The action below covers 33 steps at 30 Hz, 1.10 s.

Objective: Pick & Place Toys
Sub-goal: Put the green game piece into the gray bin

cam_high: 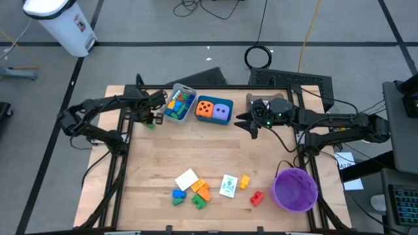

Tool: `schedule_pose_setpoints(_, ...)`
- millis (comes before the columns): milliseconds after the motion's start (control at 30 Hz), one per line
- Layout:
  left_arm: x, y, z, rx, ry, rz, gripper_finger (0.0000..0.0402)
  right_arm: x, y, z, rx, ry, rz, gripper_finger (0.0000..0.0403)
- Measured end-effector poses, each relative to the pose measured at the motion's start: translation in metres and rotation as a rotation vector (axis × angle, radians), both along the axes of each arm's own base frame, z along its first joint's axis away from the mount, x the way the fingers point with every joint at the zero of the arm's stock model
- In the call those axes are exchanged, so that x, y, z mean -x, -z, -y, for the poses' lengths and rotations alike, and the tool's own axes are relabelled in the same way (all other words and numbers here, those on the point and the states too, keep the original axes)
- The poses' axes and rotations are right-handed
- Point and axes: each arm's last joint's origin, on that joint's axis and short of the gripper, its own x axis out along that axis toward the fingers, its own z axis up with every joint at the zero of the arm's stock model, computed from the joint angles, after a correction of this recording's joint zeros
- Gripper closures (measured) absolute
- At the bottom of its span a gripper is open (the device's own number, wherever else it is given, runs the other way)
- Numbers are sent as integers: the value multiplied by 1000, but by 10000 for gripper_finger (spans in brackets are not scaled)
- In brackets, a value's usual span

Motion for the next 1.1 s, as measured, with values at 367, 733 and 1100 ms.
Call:
schedule_pose_setpoints(367,-16,-39,-7,64,545,230,311,0,0,0,19,-3,0,190)
schedule_pose_setpoints(733,-18,-60,-1,177,1433,139,311,0,0,0,16,0,0,191)
schedule_pose_setpoints(1100,-13,-42,5,285,1769,91,303,1,-1,4,9,132,2,191)
